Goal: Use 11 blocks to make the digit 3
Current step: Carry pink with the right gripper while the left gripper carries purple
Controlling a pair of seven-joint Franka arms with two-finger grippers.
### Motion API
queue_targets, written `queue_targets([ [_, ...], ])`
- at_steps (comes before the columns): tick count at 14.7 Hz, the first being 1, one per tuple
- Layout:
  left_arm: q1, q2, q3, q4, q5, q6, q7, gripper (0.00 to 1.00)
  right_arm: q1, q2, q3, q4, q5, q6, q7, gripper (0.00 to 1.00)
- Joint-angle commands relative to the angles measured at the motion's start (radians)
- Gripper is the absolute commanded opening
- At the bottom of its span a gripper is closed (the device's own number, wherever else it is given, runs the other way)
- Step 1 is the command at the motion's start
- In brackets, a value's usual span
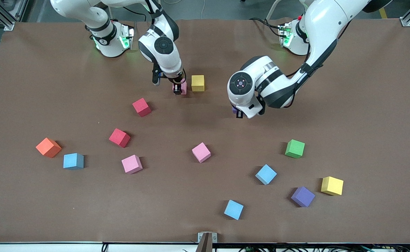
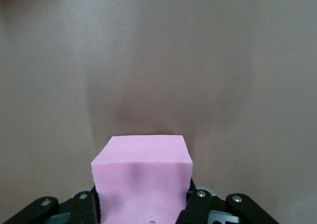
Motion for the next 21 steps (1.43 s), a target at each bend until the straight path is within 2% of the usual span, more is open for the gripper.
queue_targets([
  [1,0.233,-0.029,-0.205,-0.118,-0.023,0.06,-0.019,0.11,0.016,0.022,-0.002,0.0,0.008,0.033,0.038,0.0],
  [2,0.285,-0.029,-0.259,-0.151,-0.023,0.077,-0.045,0.11,0.027,0.023,-0.002,0.0,0.008,0.033,0.043,0.0],
  [3,0.308,-0.031,-0.283,-0.172,-0.021,0.094,-0.081,0.11,0.033,0.025,-0.002,0.002,0.008,0.033,0.043,0.0],
  [8,0.293,-0.035,-0.309,-0.267,-0.006,0.25,-0.264,0.11,0.05,0.025,-0.002,0.008,0.008,0.03,0.073,0.0],
  [10,0.258,-0.037,-0.314,-0.311,0.011,0.306,-0.325,0.11,0.053,0.025,-0.002,0.008,0.01,0.028,0.073,0.0],
  [14,0.204,-0.019,-0.314,-0.38,0.192,0.412,-0.505,0.11,0.06,0.025,-0.002,0.008,0.01,0.028,0.086,0.0],
  [19,0.068,0.029,-0.262,-0.377,0.285,0.442,-0.646,0.11,0.07,0.036,-0.002,0.026,0.01,0.028,0.115,0.01],
  [21,-0.038,0.032,-0.15,-0.362,0.33,0.444,-0.709,0.11,0.077,0.046,-0.002,0.042,0.008,0.028,0.115,0.01],
])
